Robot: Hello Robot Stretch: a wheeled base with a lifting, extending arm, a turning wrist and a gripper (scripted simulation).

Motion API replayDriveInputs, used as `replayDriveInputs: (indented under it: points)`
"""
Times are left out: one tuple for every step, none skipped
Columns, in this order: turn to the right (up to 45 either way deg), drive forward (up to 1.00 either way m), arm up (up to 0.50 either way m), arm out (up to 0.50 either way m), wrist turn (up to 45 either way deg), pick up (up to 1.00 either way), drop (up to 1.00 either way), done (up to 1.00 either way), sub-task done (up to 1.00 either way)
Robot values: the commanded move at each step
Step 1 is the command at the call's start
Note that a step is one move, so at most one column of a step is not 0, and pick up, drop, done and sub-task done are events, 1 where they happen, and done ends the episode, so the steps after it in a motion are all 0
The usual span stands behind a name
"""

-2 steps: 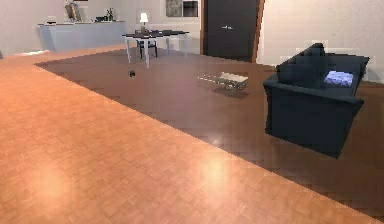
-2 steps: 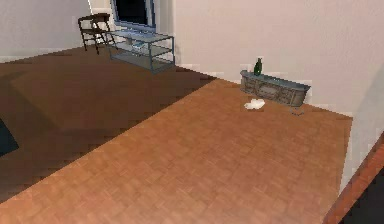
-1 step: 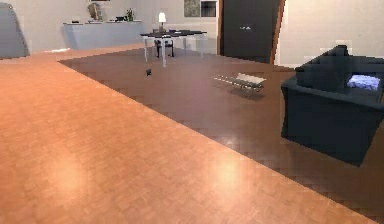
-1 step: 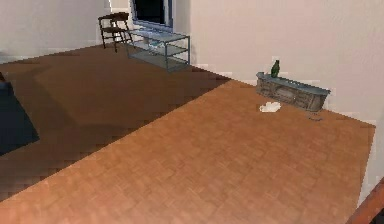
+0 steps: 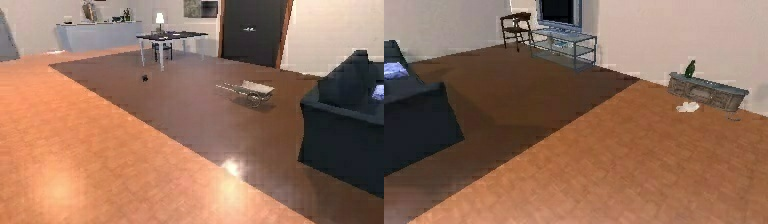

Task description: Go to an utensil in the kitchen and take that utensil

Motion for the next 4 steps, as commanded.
replayDriveInputs:
  points:
    - [-30.0,0.0,0.0,0.0,0.0,0.0,0.0,0.0,0.0]
    - [0.0,1.0,0.0,0.0,0.0,0.0,0.0,0.0,0.0]
    - [0.0,1.0,0.0,0.0,0.0,0.0,0.0,0.0,0.0]
    - [0.0,1.0,0.0,0.0,0.0,0.0,0.0,0.0,0.0]
